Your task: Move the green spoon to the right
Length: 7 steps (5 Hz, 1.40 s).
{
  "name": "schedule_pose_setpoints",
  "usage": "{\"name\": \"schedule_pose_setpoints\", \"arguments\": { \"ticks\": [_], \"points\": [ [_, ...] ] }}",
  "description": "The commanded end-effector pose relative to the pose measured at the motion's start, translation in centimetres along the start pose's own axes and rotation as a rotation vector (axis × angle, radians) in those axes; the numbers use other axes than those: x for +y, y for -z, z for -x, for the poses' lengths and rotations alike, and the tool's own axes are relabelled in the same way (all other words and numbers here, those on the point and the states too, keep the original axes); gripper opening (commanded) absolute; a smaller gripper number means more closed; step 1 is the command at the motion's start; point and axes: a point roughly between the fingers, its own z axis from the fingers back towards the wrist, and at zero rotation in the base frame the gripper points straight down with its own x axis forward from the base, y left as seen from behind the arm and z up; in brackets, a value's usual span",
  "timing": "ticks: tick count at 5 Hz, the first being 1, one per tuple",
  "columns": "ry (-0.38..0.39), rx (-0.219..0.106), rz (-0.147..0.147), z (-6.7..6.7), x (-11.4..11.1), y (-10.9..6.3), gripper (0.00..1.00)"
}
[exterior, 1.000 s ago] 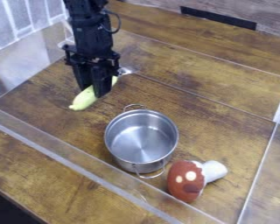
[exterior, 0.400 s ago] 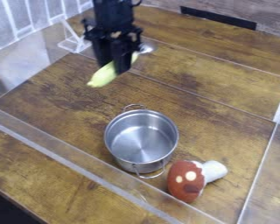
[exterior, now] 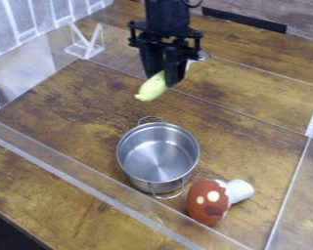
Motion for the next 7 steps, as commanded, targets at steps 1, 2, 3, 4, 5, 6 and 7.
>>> {"name": "schedule_pose_setpoints", "arguments": {
  "ticks": [1,2,3,4,5,6,7],
  "points": [
    [0.061,-0.071,-0.010,-1.9,-1.7,-2.1,0.00],
    [0.086,-0.069,-0.006,-2.9,-2.5,-1.6,0.00],
    [0.001,-0.072,-0.010,-3.8,-2.0,-0.9,0.00],
    [-0.081,-0.070,-0.016,-4.5,-1.0,-0.5,0.00],
    [-0.088,-0.061,-0.020,-5.4,-1.0,0.9,0.00],
    [-0.092,-0.056,-0.032,-6.1,-1.0,2.1,0.00],
    [-0.056,-0.004,-0.026,-7.0,-1.7,4.0,0.00]
  ]
}}
